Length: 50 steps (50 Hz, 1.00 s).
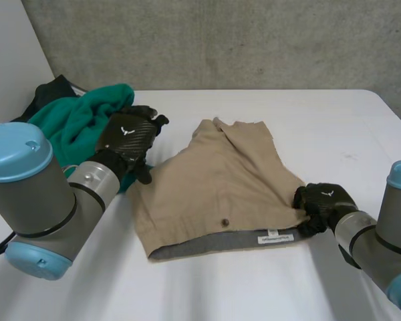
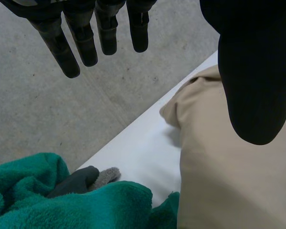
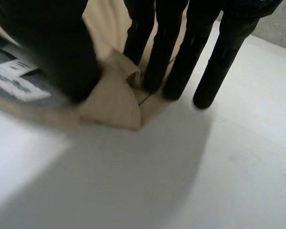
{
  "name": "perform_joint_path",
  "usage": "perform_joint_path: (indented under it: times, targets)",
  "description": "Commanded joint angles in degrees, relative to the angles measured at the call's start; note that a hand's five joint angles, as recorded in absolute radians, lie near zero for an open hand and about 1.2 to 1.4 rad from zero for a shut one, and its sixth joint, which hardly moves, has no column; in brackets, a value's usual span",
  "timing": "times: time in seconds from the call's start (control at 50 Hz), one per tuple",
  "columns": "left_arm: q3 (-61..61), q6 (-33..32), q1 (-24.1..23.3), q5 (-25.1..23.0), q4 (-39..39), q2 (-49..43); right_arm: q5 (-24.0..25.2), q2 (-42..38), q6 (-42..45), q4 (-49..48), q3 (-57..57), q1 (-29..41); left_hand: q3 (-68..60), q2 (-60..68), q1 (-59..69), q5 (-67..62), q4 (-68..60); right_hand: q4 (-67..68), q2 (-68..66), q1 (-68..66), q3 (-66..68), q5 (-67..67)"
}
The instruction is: Fold the laundry.
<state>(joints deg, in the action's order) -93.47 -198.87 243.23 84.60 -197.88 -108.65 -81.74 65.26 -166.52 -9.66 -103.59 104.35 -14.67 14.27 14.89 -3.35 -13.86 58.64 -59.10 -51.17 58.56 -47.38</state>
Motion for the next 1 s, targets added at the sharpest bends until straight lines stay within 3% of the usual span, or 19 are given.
perform_joint_path:
  times: [0.02,0.14,0.28,0.36,0.44,0.46,0.5,0.52,0.7,0.82,0.92,1.0]
  targets:
    - [-0.39,-0.02,0.14,0.12,0.04,0.63,-4.03,0.83,1.19,-3.96,0.49,-0.29,1.43,-1.03,-1.64,0.1,0.62,21.36,-20.9,-28.83,21.44,-22.62]
    - [-1.53,-0.02,0.23,-0.05,0.04,3.09,-4.92,1.46,5.58,-6.95,9.09,-2.92,1.6,-1.19,-1.81,0.27,0.79,21.36,-20.9,-28.83,21.44,-22.62]
    - [-3.73,-0.11,0.32,-0.4,0.04,5.38,-6.06,-14.52,17.96,-2.57,33.57,-6.97,1.77,-1.36,-1.98,0.44,0.96,21.36,-20.9,-28.83,21.44,-22.62]
    - [-4.79,-0.11,0.32,-0.75,0.04,5.38,-6.67,-22.61,18.86,-3.43,45.97,-7.41,1.77,-1.36,-1.98,0.44,0.96,21.36,-20.9,-28.83,21.44,-22.62]
    - [-5.23,-0.03,0.05,-0.75,-0.05,5.12,-6.5,-26.84,18.77,-4.75,51.29,-6.97,1.77,-1.36,-1.98,0.44,0.96,21.36,-20.9,-28.83,21.44,-22.62]
    - [-5.31,-0.02,-0.12,-0.75,-0.05,4.94,-6.41,-26.94,18.6,-4.84,51.21,-6.8,1.77,-1.36,-1.98,0.44,0.96,20.92,-20.46,-28.39,21.0,-22.18]
    - [-5.4,-0.02,-0.21,-0.75,-0.05,4.68,-6.41,-26.77,18.68,-4.93,50.59,-6.62,1.77,-1.36,-1.98,0.44,0.96,-20.57,21.04,13.1,-20.49,19.31]
    - [-5.49,-0.02,-0.3,-0.75,-0.05,4.5,-6.93,-25.81,18.51,-4.67,49.2,-6.7,1.77,-1.36,-1.98,0.44,0.96,-48.64,49.1,41.17,-48.56,47.38]
    - [-3.56,-0.2,-2.23,-0.75,-0.93,1.43,-7.38,-7.27,17.45,-1.16,31.01,-6.62,0.76,-0.36,-0.97,-0.57,-0.05,-48.64,49.1,41.17,-48.56,47.38]
    - [3.19,-0.29,-3.46,-0.75,-0.93,-6.37,-9.48,3.44,14.22,12.96,21.08,-5.48,-5.11,5.52,4.9,-6.44,-5.92,-48.64,49.1,41.17,-48.56,47.38]
    - [9.18,-0.29,-4.6,-1.63,-0.31,-13.42,-8.79,8.82,7.36,21.78,13.6,-3.19,-7.65,8.06,7.44,-8.98,-8.46,-48.64,49.1,41.17,-48.56,47.38]
    - [13.66,-0.38,-5.84,-5.49,-0.23,-19.04,-8.52,10.76,4.19,21.18,6.92,0.23,-9.66,10.07,9.45,-10.99,-10.47,-48.64,49.1,41.17,-48.56,47.38]
